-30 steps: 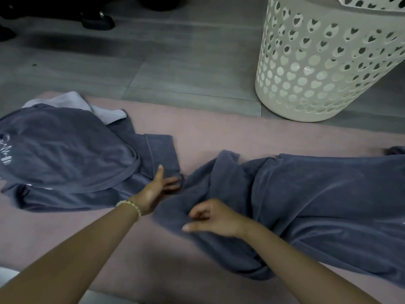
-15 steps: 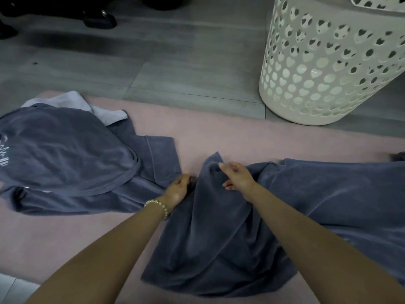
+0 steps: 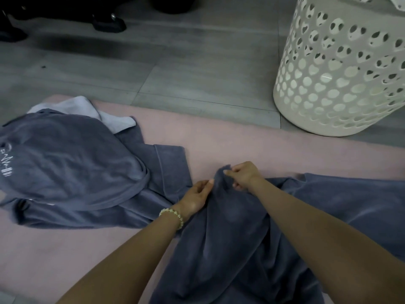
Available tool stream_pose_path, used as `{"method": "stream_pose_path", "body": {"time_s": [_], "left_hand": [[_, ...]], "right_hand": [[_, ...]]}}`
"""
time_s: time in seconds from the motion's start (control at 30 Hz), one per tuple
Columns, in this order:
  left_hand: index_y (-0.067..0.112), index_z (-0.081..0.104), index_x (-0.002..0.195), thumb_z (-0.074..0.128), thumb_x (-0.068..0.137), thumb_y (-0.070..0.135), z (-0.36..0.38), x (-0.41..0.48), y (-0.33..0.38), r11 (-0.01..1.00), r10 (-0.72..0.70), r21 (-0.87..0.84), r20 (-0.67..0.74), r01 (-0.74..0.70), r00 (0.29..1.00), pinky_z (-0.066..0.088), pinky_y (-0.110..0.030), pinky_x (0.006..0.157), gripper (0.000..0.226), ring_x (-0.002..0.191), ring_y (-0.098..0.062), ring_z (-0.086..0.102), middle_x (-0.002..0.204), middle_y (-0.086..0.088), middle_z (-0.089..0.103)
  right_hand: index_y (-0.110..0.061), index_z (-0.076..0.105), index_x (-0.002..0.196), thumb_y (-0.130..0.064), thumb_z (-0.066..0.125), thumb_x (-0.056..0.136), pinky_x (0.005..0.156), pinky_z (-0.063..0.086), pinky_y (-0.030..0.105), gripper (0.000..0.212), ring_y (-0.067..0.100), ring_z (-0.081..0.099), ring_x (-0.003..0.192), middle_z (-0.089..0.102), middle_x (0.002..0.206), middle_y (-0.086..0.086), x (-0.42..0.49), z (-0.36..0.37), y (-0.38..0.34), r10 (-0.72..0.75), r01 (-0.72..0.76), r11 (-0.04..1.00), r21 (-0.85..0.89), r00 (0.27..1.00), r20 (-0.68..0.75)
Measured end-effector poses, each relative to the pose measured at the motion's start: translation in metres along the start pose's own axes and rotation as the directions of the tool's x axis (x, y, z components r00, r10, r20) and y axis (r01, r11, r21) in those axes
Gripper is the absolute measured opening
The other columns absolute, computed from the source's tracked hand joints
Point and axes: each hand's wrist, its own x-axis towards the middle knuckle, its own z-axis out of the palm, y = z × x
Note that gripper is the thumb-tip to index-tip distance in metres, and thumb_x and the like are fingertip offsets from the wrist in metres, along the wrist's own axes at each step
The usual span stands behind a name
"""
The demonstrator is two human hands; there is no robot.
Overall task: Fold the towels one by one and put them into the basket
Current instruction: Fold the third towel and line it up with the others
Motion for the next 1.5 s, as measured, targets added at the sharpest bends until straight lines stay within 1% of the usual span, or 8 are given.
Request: {"method": "stream_pose_path", "body": {"time_s": [0.23,0.4,0.57,0.67,0.9,1.07,1.3,1.5], "left_hand": [[0.01,0.063,0.108,0.065,0.085,0.043,-0.014,-0.011,0.02,0.993,0.104,-0.045,-0.063,-0.107,0.993,0.054,-0.022,0.083,0.04,0.098,-0.015,0.066,0.105,0.001,0.069],[0.003,0.06,0.073,0.064,0.088,0.033,-0.063,0.0,0.047,0.961,0.245,-0.011,-0.432,-0.277,0.868,0.045,-0.021,0.058,0.034,0.063,-0.009,0.048,0.067,-0.004,0.056],[0.008,0.056,0.116,0.064,0.089,0.027,-0.125,0.024,0.021,0.994,0.044,-0.068,-0.478,-0.087,0.877,0.047,-0.037,0.096,0.034,0.095,-0.021,0.055,0.105,-0.01,0.064],[0.009,0.056,0.107,0.066,0.086,0.026,-0.122,0.009,0.0,0.987,0.115,0.154,-0.481,-0.046,0.869,0.052,-0.032,0.083,0.029,0.08,-0.021,0.057,0.089,-0.008,0.064],[0.017,0.039,0.08,0.069,0.077,0.049,-0.083,-0.088,-0.077,0.806,0.205,0.592,-0.306,0.017,0.93,0.04,-0.031,0.064,0.044,0.067,-0.017,0.051,0.076,0.002,0.05],[0.009,0.043,0.113,0.071,0.068,0.06,-0.057,-0.113,-0.112,0.803,0.013,0.553,-0.392,0.224,0.92,0.043,-0.036,0.093,0.073,0.105,-0.028,0.049,0.109,-0.005,0.042],[0.002,0.065,0.103,0.063,0.087,0.036,-0.052,-0.122,-0.102,0.941,-0.074,0.278,-0.393,0.195,0.917,0.044,-0.028,0.075,0.038,0.095,-0.027,0.062,0.104,-0.014,0.068],[0.008,0.063,0.096,0.06,0.091,0.028,-0.083,-0.134,-0.091,0.985,0.0,0.156,-0.456,0.08,0.89,0.046,-0.024,0.073,0.021,0.089,-0.022,0.058,0.096,-0.01,0.063]], "right_hand": [[-0.008,0.064,0.082,-0.013,0.06,0.092,0.037,0.04,0.015,0.012,0.002,0.046,0.032,0.052,0.038,-0.014,-0.005,-0.022,-0.086,-0.425,0.438,0.899,-0.033,0.886,0.186],[-0.001,0.063,0.115,-0.012,0.056,0.094,0.083,0.044,0.016,0.025,0.011,0.056,0.093,0.064,0.106,0.006,0.007,-0.019,-0.113,-0.492,0.494,0.856,0.15,0.869,-0.055],[-0.007,0.06,0.12,-0.016,0.061,0.09,0.096,0.032,0.016,0.031,0.023,0.052,0.119,0.057,0.128,0.008,0.003,-0.008,-0.036,-0.449,0.44,0.888,-0.135,0.893,-0.041],[-0.007,0.057,0.122,-0.019,0.065,0.088,0.103,0.025,0.014,0.036,0.021,0.044,0.128,0.049,0.133,0.009,-0.019,0.002,0.008,-0.467,0.451,0.87,-0.201,0.883,-0.04],[-0.026,0.058,0.088,-0.029,0.076,0.078,0.077,0.044,0.014,0.021,0.013,0.054,0.079,0.055,0.093,-0.003,-0.109,0.016,0.085,-0.414,0.421,0.902,-0.094,0.907,0.08],[-0.02,0.061,0.084,-0.019,0.08,0.074,0.063,0.041,0.01,0.022,0.012,0.047,0.069,0.056,0.082,0.002,-0.16,-0.003,0.154,-0.212,0.211,0.977,-0.005,0.977,-0.026],[-0.032,0.051,0.125,-0.054,0.068,0.077,0.1,0.03,0.022,0.055,0.013,0.037,0.114,0.042,0.118,-0.011,-0.178,0.005,0.18,-0.223,0.177,0.847,-0.501,0.974,-0.034],[-0.023,0.042,0.068,-0.026,0.072,0.08,0.052,0.031,0.013,0.032,0.004,0.039,0.06,0.042,0.064,-0.012,-0.197,0.016,0.16,-0.281,0.312,0.859,-0.405,0.95,0.136]]}}
